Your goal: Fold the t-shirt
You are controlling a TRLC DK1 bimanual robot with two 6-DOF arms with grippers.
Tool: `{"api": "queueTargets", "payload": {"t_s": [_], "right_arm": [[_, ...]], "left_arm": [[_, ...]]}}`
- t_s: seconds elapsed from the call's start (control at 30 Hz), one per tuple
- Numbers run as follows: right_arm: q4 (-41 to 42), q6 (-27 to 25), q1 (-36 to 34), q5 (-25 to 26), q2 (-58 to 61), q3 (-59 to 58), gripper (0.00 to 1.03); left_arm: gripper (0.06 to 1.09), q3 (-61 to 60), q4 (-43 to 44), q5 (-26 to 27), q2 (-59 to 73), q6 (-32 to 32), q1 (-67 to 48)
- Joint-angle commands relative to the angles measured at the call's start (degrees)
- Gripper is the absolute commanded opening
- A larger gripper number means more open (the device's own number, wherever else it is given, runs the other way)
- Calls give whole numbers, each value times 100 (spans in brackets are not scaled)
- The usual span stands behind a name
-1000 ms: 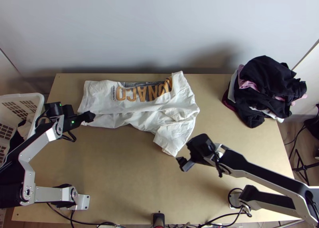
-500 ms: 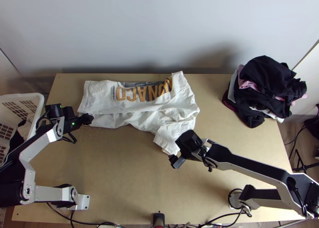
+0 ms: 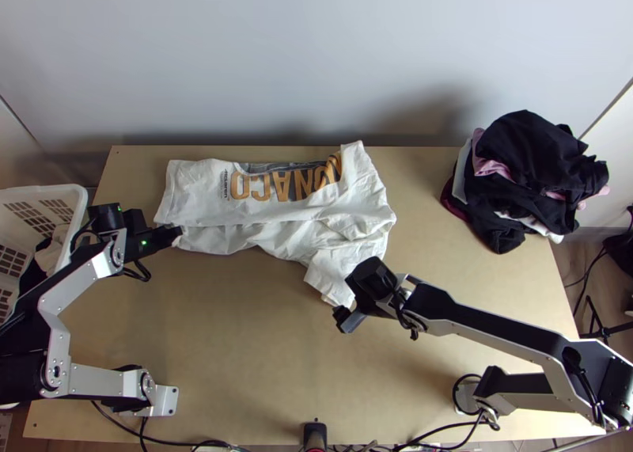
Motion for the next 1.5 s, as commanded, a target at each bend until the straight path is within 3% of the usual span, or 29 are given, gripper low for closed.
{"api": "queueTargets", "payload": {"t_s": [0.0,0.2,0.47,0.67,0.8,0.87,0.97,1.0,1.27,1.47], "right_arm": [[58,48,80,77,82,-77,96],[76,-101,89,200,345,73,96],[-179,-66,625,218,73,117,97],[-21,-233,528,736,591,99,95],[129,-497,388,1018,697,90,75],[252,-558,291,1018,697,108,52],[436,-778,256,1018,618,134,7],[445,-813,256,1026,609,170,3],[445,-866,133,1141,-94,205,3],[-73,-927,-333,1185,-613,846,3]], "left_arm": [[10,60,-54,87,-70,72,191],[10,148,-133,105,-114,63,243],[10,157,-247,105,-219,134,287],[10,121,-247,105,-166,142,305],[10,104,-247,105,-228,142,331],[10,95,-265,105,-237,169,366],[10,104,-273,105,-298,213,428],[10,104,-282,105,-316,221,437],[10,130,-493,105,-500,230,481],[9,139,-783,360,-1239,19,569]]}}
